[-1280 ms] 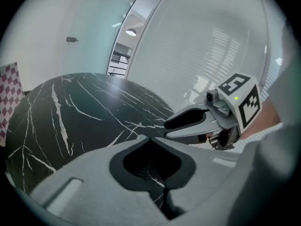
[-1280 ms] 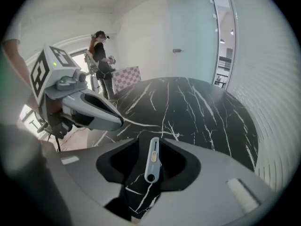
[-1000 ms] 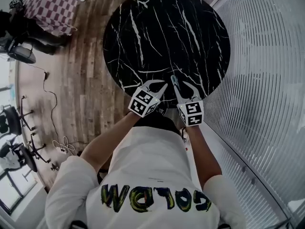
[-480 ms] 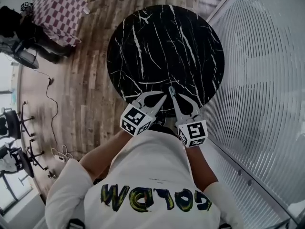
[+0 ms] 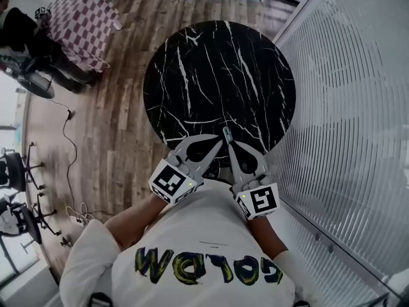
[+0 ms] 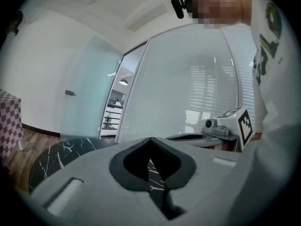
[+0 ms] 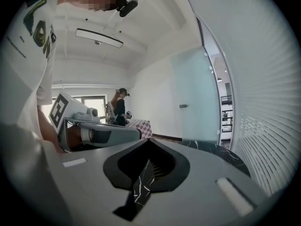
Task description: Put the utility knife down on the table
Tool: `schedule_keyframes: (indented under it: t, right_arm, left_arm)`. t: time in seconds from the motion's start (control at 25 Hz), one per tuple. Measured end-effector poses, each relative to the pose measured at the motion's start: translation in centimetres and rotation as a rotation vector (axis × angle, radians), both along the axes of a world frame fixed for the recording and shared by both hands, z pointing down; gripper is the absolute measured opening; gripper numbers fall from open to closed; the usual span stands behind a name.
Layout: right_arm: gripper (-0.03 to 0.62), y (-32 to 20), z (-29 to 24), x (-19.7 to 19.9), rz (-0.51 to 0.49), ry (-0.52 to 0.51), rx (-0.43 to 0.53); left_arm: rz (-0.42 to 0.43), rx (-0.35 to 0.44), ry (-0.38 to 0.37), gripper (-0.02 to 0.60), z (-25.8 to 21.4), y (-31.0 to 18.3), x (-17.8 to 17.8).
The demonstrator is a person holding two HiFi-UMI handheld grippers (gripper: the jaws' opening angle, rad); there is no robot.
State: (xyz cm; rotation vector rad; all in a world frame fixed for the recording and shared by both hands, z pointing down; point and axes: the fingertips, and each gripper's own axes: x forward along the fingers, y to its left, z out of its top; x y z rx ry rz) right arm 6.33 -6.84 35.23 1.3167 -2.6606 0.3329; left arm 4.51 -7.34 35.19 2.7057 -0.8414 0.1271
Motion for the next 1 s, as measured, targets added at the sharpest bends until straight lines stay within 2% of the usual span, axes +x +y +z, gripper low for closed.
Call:
schedule_keyframes:
  t: [0.2,0.44,1.0]
  right_arm:
    - [0.003,0.6,-2.5,-0.5,-0.014,-0.018,0.033]
    - [0.001,0.5,-3.3,0.1,0.013,-0.003,0.068]
    - [0.002,0.3,-3.3,0.3,0.032,-0.007,0.072]
  left_arm:
    - [-0.018,0.063,0.052,0.000,-3.0,0.1,-0.4]
    - [-0.011,0.062,0.057,0.000,-3.4,0.3,-0.2]
    - [0.002,0.035,0.051,0.000,-2.9,-0.1,0.1]
